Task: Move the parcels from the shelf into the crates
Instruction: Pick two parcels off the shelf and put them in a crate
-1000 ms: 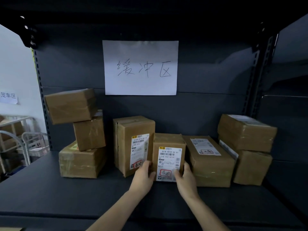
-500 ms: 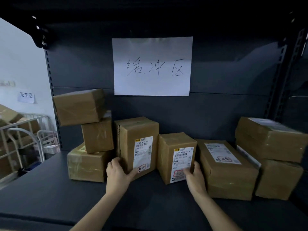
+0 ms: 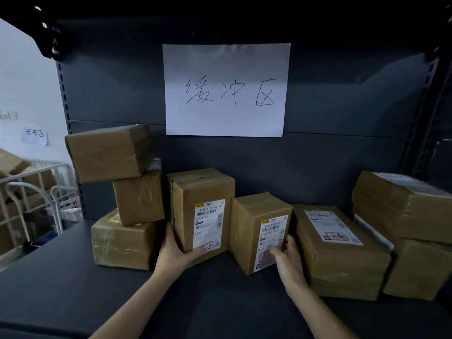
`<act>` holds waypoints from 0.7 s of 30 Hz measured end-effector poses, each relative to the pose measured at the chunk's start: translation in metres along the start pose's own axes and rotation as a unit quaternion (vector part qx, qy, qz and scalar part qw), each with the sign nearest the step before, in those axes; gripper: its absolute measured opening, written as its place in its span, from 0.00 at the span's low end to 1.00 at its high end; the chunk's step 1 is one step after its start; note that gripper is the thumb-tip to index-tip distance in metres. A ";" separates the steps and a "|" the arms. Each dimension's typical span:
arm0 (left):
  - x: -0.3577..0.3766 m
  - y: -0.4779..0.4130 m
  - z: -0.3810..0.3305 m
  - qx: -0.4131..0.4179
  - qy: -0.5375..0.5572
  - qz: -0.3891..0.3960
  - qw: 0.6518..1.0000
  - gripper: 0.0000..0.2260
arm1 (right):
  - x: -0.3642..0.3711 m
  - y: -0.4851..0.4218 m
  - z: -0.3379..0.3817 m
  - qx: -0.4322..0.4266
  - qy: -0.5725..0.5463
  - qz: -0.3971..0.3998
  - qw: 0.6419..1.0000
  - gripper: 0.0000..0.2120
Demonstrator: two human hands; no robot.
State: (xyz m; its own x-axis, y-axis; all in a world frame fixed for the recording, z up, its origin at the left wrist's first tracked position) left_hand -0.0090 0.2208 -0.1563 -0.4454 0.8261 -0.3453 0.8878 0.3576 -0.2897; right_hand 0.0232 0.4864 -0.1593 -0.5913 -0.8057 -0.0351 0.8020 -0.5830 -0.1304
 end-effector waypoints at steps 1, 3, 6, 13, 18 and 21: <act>0.001 0.001 -0.001 0.006 -0.006 0.006 1.000 0.55 | 0.000 0.003 0.000 -0.003 0.000 0.004 1.000 0.20; 0.004 0.005 -0.002 0.019 -0.009 0.016 1.000 0.55 | -0.001 0.010 0.001 -0.010 0.000 0.013 1.000 0.19; 0.009 0.013 -0.006 0.034 -0.003 0.030 0.999 0.53 | -0.003 0.020 0.002 -0.017 -0.002 0.022 1.000 0.20; 0.011 0.028 -0.008 0.038 0.002 0.031 0.999 0.47 | -0.014 0.033 0.009 -0.033 -0.002 0.034 0.999 0.24; 0.008 0.033 -0.007 0.025 -0.002 0.038 0.999 0.46 | -0.011 0.048 0.012 -0.048 0.017 0.058 0.997 0.23; 0.004 0.033 -0.011 0.032 -0.009 0.032 0.999 0.46 | -0.009 0.050 0.016 -0.046 0.011 0.068 0.997 0.24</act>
State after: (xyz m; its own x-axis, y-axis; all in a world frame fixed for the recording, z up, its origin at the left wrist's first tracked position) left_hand 0.0199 0.2410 -0.1575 -0.3909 0.8379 -0.3809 0.9054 0.2755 -0.3231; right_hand 0.0700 0.4633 -0.1501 -0.4799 -0.8736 -0.0806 0.8646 -0.4554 -0.2123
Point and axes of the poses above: each hand's wrist, its own y-axis away from the middle knuckle, its own x-axis out of the palm, z = x × y, the point moved 4 cm from there along -y, towards the middle knuckle, and after that the axes turned 15 degrees about -z, right-handed, at the moved point
